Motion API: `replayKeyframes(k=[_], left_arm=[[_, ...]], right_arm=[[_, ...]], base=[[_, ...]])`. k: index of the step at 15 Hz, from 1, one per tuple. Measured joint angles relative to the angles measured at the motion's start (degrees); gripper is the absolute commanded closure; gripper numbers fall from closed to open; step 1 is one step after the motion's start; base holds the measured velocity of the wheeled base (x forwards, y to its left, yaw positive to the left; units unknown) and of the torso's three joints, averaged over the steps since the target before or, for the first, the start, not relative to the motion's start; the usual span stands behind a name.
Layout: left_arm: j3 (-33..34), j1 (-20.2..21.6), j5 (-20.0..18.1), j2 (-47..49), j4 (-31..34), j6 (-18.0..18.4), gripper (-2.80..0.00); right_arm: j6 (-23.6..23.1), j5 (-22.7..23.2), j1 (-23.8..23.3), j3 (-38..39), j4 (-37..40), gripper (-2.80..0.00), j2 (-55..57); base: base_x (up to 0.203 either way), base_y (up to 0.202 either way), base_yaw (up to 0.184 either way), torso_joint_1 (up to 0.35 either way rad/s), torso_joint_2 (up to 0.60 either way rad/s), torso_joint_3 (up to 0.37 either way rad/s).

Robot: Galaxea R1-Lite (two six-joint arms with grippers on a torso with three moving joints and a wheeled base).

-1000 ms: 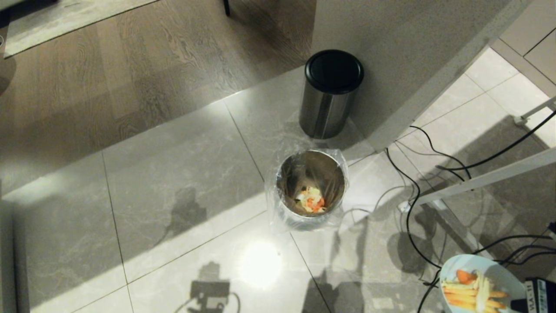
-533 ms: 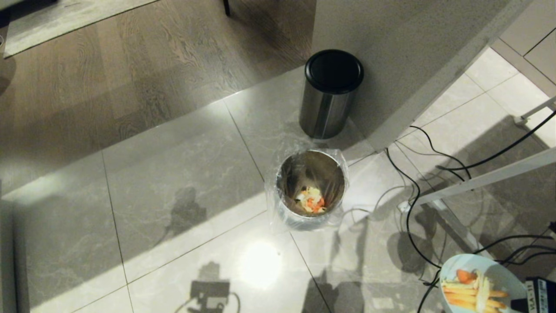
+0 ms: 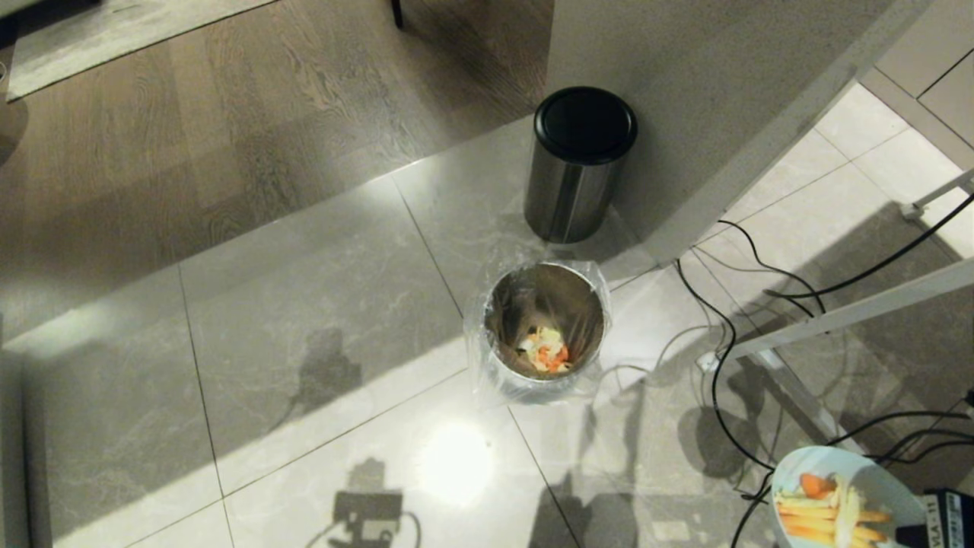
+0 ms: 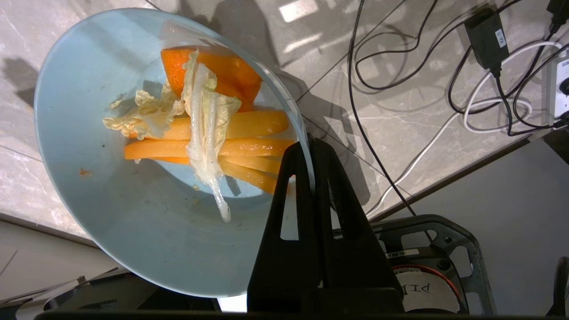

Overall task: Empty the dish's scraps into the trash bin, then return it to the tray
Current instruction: Move the bowl over the trash can

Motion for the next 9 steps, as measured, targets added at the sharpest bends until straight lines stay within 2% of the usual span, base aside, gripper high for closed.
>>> replayKeyframes(k=[9], left_arm=[[0.00, 0.05, -0.02, 0.00, -0.06, 0.00, 0.00]], right_arm=[[-0.02, -0.02, 0.17, 0.05, 0.20, 0.00, -0.68]], base=[[0.000, 0.007, 0.000, 0.000, 0.00, 0.000]])
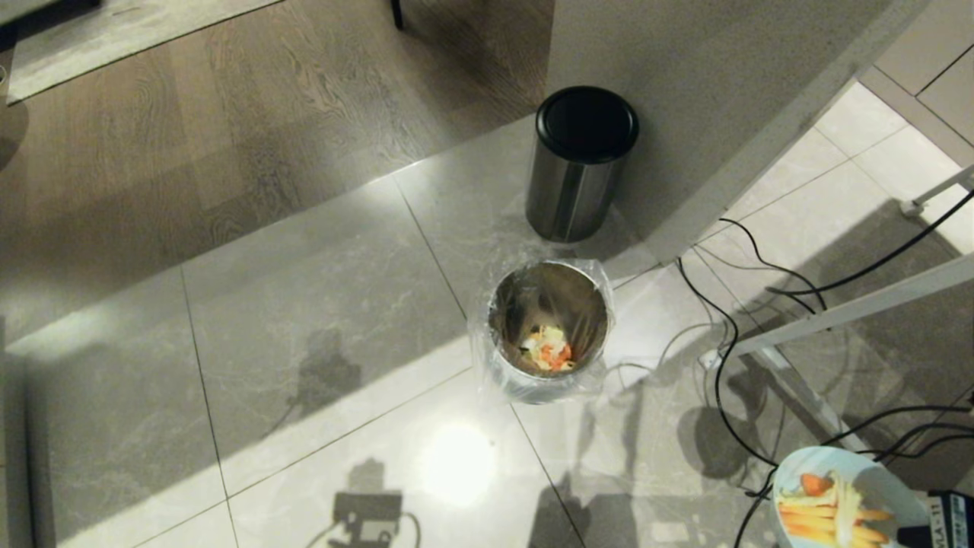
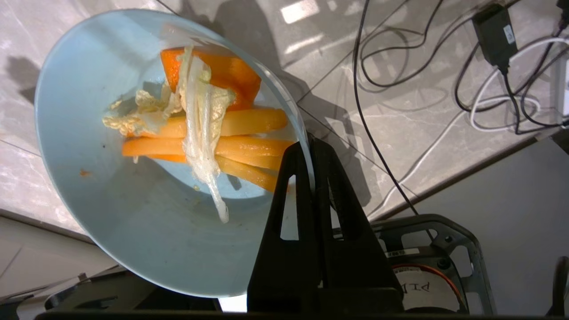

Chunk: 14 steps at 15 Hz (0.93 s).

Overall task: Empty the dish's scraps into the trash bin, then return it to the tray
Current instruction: Move the bowl over the trash can

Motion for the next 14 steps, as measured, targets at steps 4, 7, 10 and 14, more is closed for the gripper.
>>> replayKeyframes(k=[4, 7, 10, 14], left_arm=[[0.00, -0.02, 0.02, 0.00, 0.07, 0.00, 0.00], [0.00, -0.02, 0.02, 0.00, 0.07, -0.03, 0.00], [0.00, -0.05, 0.00, 0.00, 0.05, 0.00, 0.00], [0.00, -0.09, 0.00, 0.00, 0.07, 0.01, 0.00]], right_arm=[[-0.01, 0.00, 0.38, -0.02, -0.09, 0.00, -0.33], [0.02, -0.01, 0.82, 0.00, -0.10, 0.00, -0.69], [0.02, 0.04, 1.21, 0.13, 0.08, 0.00, -0.99], [0.02, 0.04, 1.29, 0.13, -0.09, 0.00, -1.02]], base=[[0.000, 0.000, 0.000, 0.000, 0.00, 0.000], [0.000, 0.000, 0.000, 0.000, 0.00, 0.000], [0.000, 0.000, 0.000, 0.000, 0.00, 0.000], [0.000, 0.000, 0.000, 0.000, 0.00, 0.000]])
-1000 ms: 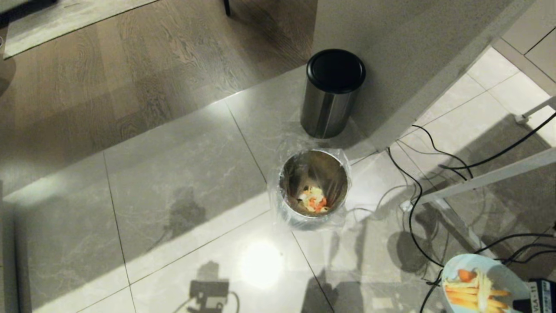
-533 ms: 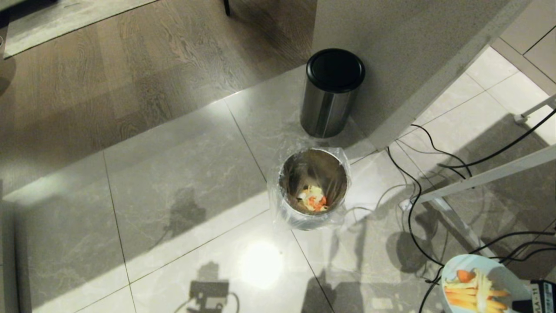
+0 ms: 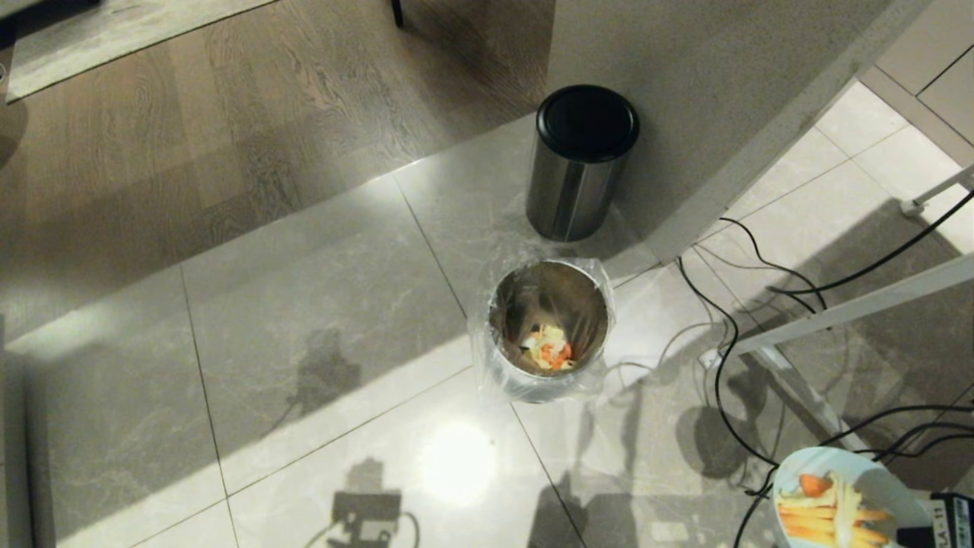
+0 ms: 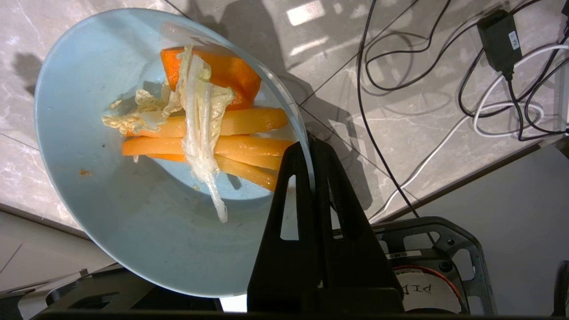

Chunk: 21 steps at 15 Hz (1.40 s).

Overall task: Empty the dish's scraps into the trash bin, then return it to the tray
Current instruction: Move the bowl over the trash can

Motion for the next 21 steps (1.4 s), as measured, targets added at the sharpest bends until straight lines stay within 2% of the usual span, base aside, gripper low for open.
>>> replayKeyframes(k=[4, 7, 12, 18, 21], left_arm=[[0.00, 0.06, 0.01, 0.00, -0.02, -0.01, 0.00], [0.00, 0.06, 0.04, 0.00, -0.02, -0.01, 0.00], [0.00, 0.06, 0.00, 0.00, -0.09, -0.01, 0.00], [0.00, 0.01, 0.02, 0.00, -0.02, 0.00, 0.00], [0.00, 0.04, 0.01, 0.00, 0.00, -0.01, 0.00]], right_arm=[[-0.07, -0.02, 0.00, -0.30, -0.25, 0.00, 0.15], [-2.65, 0.03, 0.31, -0.35, -2.09, 0.00, 0.33], [-2.78, 0.13, 0.91, -0.05, -2.37, 0.00, 0.45], [-2.79, 0.16, 1.05, 0.00, -2.41, 0.00, 0.52], [-2.82, 0.11, 1.05, 0.00, -2.43, 0.00, 0.55]], base=[[0.000, 0.000, 0.000, 0.000, 0.00, 0.000], [0.000, 0.000, 0.000, 0.000, 0.00, 0.000], [0.000, 0.000, 0.000, 0.000, 0.00, 0.000], [-0.001, 0.162, -0.001, 0.005, 0.00, 0.000], [0.000, 0.063, -0.001, 0.000, 0.00, 0.002]])
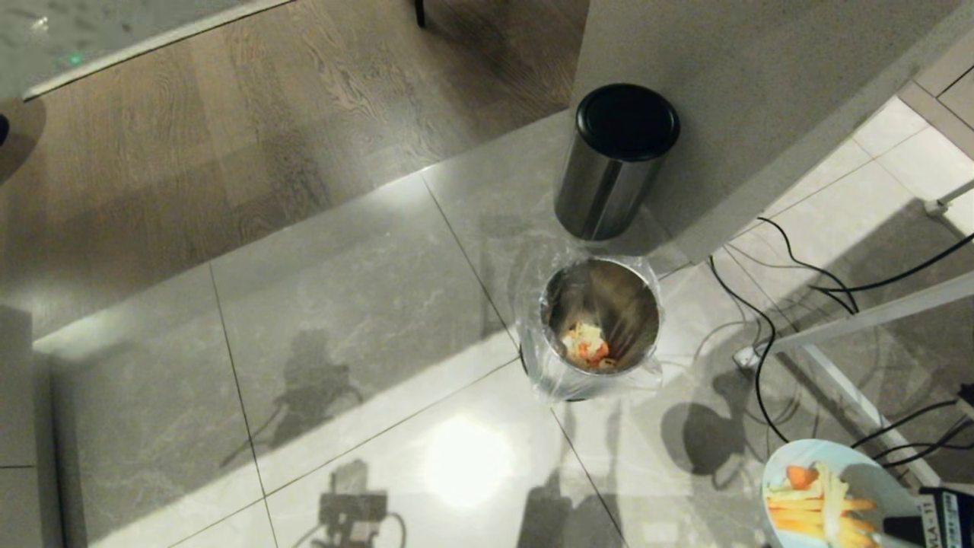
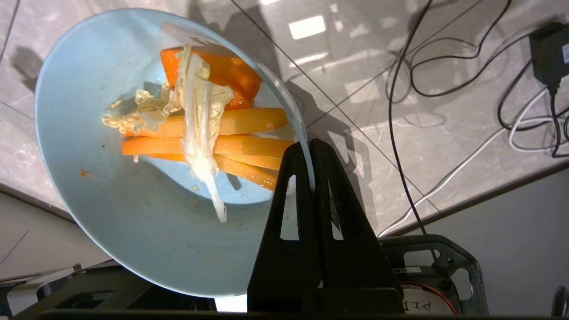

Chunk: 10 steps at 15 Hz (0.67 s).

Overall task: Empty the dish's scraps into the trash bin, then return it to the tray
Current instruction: Move the bowl over the trash can

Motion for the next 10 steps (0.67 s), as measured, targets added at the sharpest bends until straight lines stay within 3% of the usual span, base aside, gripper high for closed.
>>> replayKeyframes(k=[5, 10], left_arm=[[0.00, 0.00, 0.00, 0.00, 0.00, 0.00, 0.00], [0.00, 0.07, -0.01, 0.00, -0.02, 0.00, 0.00]], right_arm=[[0.00, -0.09, -0.02, -0.32, -0.44, 0.00, 0.85], [-1.46, -1.81, 0.00, -5.81, -7.38, 0.00, 8.10]], base=[[0.000, 0.000, 0.000, 0.000, 0.00, 0.000], [0.000, 0.000, 0.000, 0.000, 0.00, 0.000]])
